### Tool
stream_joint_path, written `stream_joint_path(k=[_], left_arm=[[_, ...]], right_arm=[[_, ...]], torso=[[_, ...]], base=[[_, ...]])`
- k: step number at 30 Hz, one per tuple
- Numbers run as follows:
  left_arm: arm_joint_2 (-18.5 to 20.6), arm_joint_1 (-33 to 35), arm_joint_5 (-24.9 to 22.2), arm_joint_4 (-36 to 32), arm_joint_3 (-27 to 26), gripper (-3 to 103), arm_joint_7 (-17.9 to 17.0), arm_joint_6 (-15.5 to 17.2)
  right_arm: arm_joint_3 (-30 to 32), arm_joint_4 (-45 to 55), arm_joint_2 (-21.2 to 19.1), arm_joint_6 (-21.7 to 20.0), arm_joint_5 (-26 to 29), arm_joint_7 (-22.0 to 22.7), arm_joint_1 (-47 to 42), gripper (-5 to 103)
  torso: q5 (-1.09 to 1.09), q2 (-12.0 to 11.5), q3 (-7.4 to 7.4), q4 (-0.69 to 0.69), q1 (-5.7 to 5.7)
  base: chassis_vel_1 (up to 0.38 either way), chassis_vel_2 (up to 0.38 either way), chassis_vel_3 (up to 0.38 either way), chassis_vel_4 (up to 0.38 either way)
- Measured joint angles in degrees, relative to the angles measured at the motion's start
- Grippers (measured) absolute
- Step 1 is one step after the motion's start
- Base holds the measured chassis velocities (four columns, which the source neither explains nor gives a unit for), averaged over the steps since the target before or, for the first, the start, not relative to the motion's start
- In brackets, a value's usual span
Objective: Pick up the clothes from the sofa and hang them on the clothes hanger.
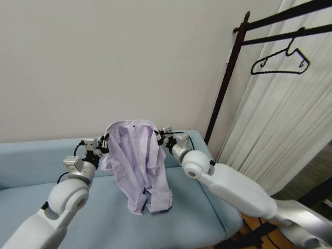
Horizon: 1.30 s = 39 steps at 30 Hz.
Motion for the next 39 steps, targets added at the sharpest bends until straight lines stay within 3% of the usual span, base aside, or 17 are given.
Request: stream_joint_path(k=[11, 24, 36, 39], left_arm=[[6.3, -11.2, -6.1, 4.4, 0.7, 2, -0.7, 1.6], [9.3, -18.4, -8.6, 6.4, 1.6, 2, -0.7, 2.8], [11.8, -22.3, -11.4, 8.4, 3.7, 2, -0.5, 4.0], [12.9, -24.8, -11.8, 9.8, 4.7, 2, 0.7, 4.5]], right_arm=[[-0.2, -3.7, 0.1, -2.0, 3.8, -2.5, 11.2, 1], [1.9, -4.1, -0.2, -3.1, 3.9, -5.0, 13.2, 1], [2.1, -3.7, 0.7, -3.3, 5.5, -4.2, 12.5, -2], [2.4, -3.6, 1.2, -3.7, 6.2, -2.8, 12.3, 13]], torso=[[0.0, 0.0, 0.0, 0.02, 0.0], [0.01, 0.0, 0.0, 0.01, -0.01], [0.0, 0.0, 0.0, 0.01, -0.01], [0.0, 0.0, 0.0, 0.01, -0.01]], base=[[0.0, 0.0, 0.0, 0.0], [0.0, 0.0, 0.0, 0.0], [0.0, 0.0, 0.0, 0.0], [0.0, 0.0, 0.0, 0.0]])
